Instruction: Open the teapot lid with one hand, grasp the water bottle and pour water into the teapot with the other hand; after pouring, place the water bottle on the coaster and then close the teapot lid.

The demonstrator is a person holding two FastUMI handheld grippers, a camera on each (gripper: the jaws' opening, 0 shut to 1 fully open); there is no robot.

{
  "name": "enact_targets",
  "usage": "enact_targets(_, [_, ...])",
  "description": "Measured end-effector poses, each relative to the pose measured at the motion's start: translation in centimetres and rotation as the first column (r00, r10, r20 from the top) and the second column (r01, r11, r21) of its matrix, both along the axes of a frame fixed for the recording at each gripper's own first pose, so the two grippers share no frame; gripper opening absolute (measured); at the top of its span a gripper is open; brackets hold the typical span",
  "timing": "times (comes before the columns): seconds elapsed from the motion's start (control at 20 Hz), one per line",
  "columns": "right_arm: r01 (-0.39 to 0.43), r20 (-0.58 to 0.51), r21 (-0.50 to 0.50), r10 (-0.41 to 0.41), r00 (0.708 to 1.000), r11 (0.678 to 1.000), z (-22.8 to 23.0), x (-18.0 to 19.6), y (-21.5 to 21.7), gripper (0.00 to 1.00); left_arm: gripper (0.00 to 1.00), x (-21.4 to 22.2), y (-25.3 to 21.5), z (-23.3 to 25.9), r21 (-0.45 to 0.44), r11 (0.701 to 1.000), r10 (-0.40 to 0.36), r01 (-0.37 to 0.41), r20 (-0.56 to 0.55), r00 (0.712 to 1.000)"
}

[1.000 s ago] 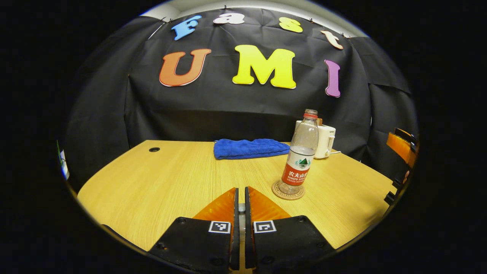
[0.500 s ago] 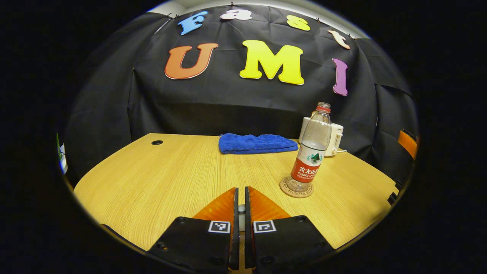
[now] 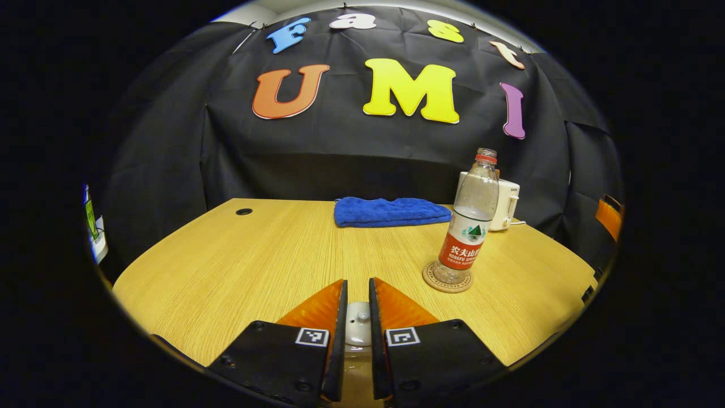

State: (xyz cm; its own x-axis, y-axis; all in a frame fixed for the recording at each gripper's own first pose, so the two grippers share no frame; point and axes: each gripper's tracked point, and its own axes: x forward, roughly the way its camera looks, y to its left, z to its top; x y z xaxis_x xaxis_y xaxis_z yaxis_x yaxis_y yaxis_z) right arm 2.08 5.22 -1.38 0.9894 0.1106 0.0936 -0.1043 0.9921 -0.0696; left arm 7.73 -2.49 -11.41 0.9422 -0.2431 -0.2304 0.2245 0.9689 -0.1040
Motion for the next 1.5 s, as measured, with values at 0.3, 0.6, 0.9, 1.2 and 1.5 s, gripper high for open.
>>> enact_targets(0.3, [-0.001, -0.046, 0.002, 0.001, 0.999, 1.0, 0.2, -1.2, 0.0, 0.98, 0.33, -2.6, 0.8, 4.4, -0.038, 0.999, 0.035, -0.033, 0.041, 0.999])
enact_targets(0.6, [-0.012, -0.041, 0.004, 0.012, 0.999, 1.0, 2.0, -3.4, 0.1, 0.98, 0.53, -6.2, 1.2, 10.1, -0.026, 0.998, 0.057, -0.054, 0.107, 0.993])
enact_targets(0.9, [-0.001, -0.037, 0.033, 0.003, 0.999, 0.999, 3.4, -5.0, -0.7, 0.95, 0.98, -9.8, 0.7, 12.4, -0.009, 0.999, 0.033, -0.032, 0.131, 0.991])
enact_targets(1.2, [0.022, -0.039, 0.011, -0.021, 0.999, 1.0, 3.6, -5.8, -1.9, 0.95, 0.98, -11.8, 0.5, 13.4, 0.01, 0.999, 0.034, -0.037, 0.196, 0.98])
enact_targets(1.5, [0.02, -0.06, 0.021, -0.018, 0.998, 1.0, 3.1, -5.3, -2.5, 0.95, 0.98, -11.7, 0.1, 13.8, -0.005, 0.999, 0.045, -0.045, 0.23, 0.972])
